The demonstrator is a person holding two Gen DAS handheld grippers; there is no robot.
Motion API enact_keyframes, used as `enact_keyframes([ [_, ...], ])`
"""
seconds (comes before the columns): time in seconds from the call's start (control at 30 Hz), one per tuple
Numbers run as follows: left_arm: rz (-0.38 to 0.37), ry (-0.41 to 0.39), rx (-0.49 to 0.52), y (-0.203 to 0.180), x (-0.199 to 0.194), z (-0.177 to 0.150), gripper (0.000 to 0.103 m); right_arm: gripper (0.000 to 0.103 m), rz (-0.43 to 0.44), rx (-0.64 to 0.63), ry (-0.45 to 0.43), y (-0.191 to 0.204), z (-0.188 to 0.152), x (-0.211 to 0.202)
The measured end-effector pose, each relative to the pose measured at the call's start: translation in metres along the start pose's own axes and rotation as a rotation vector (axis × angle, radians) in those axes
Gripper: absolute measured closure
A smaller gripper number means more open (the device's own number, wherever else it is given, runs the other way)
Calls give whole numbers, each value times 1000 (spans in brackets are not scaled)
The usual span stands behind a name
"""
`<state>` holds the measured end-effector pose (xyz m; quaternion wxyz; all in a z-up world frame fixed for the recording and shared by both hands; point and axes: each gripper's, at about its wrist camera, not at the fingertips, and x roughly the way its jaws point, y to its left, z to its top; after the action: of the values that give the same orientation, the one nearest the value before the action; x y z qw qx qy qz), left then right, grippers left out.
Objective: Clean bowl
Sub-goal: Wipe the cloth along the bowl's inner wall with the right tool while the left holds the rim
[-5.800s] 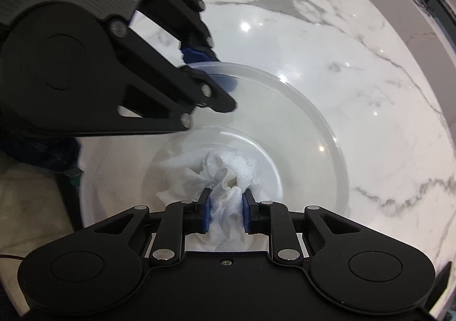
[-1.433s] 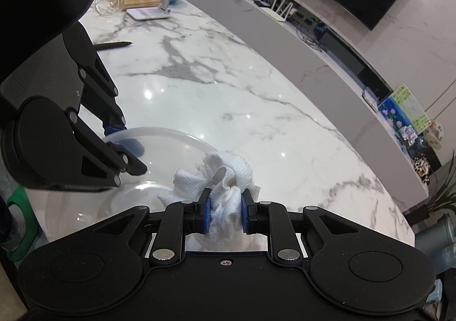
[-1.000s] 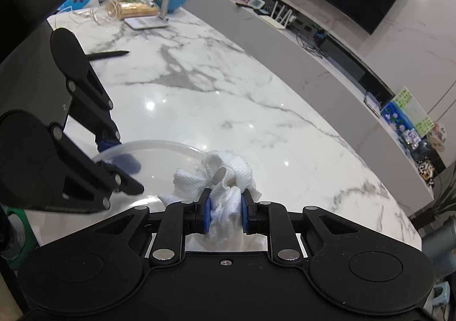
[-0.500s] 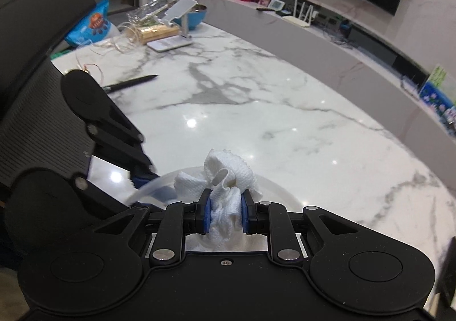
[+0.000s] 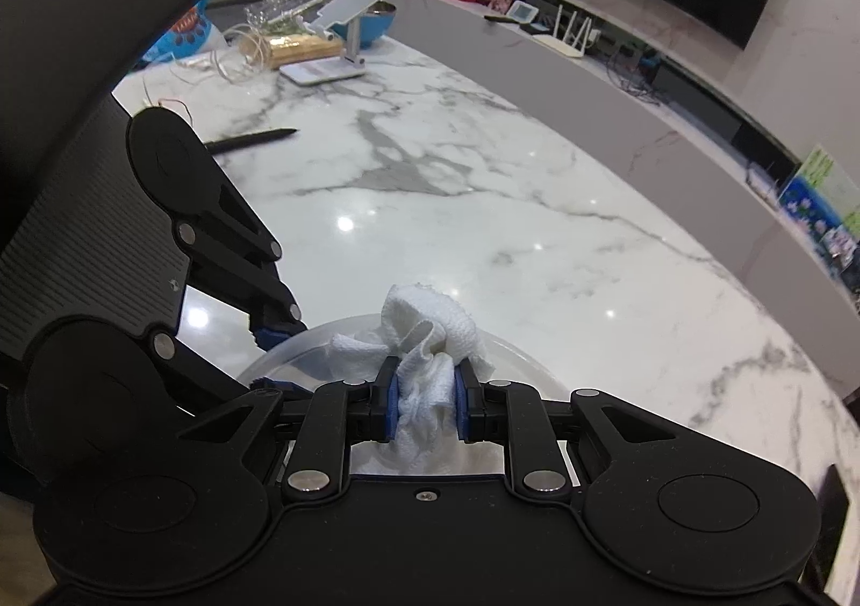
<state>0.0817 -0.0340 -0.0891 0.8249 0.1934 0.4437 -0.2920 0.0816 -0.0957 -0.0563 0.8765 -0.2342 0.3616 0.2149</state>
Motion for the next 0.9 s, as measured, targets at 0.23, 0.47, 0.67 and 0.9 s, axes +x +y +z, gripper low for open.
enact_keyframes([
  [0.23, 1, 2, 3, 0, 0, 1, 86, 86, -64, 11, 36, -5, -2, 1],
  [0.47, 6, 3, 4, -2, -1, 2, 87, 86, -133, -13, 80, -5, -4, 0],
  [0.67, 8, 4, 6, -4, -1, 2, 88, 86, -162, -34, 123, -4, -7, -2],
  [0.9, 11, 4, 6, -6, -1, 2, 88, 86, -165, -34, 155, -6, -12, -7],
])
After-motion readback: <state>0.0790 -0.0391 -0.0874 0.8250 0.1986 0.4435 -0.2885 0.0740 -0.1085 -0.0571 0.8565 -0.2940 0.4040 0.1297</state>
